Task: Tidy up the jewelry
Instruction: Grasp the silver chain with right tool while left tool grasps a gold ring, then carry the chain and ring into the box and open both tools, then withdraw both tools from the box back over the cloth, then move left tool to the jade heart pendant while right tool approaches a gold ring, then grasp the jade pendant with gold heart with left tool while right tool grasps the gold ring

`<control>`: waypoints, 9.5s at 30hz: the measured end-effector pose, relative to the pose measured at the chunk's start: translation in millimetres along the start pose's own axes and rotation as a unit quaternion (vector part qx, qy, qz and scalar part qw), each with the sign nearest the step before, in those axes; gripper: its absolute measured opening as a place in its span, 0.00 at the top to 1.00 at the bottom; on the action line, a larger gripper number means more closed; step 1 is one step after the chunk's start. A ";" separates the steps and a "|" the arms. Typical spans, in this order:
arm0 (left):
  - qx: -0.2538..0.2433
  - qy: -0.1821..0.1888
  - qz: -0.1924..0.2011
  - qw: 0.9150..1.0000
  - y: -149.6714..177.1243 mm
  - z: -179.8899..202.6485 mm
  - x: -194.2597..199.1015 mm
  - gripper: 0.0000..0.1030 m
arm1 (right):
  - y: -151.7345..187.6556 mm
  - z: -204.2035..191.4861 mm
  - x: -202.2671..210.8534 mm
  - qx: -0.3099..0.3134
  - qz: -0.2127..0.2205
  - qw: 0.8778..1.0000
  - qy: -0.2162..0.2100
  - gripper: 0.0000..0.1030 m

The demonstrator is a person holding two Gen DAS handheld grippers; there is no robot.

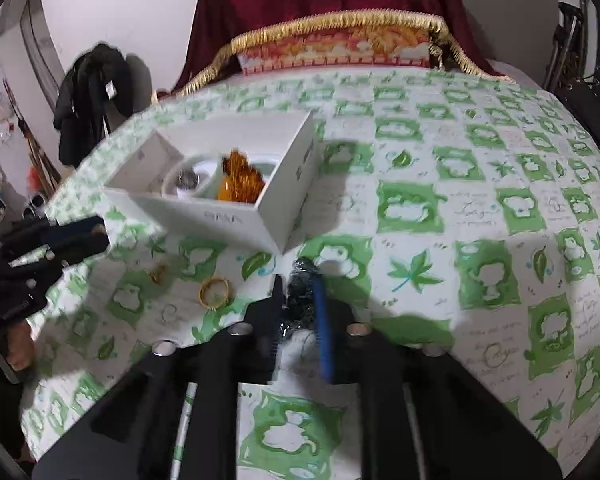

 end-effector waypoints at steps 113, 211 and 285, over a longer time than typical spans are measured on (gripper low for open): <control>0.080 -0.043 -0.093 0.991 34.1 -15.4 -29.7 0.03 | 11.7 -33.9 -11.3 -0.003 -0.014 0.999 0.045 0.05; 0.093 -0.040 -0.094 0.990 12.5 -48.0 -42.3 0.03 | 9.6 -22.3 -13.4 0.010 -0.025 1.000 0.012 0.48; 0.083 -0.020 -0.086 0.993 17.8 -35.8 -34.8 0.11 | 11.9 -17.3 -9.5 0.001 -0.021 1.000 0.021 0.43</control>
Point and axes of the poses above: each gripper's, at about its wrist camera, not at the fingertips, and x roughly against the way its jaws point, z to its right, y to its underside, the point moved 6 cm from there along -x, roughly the way its jaws point, and after that the axes turned 15 degrees about -z, right-handed, at the moved point
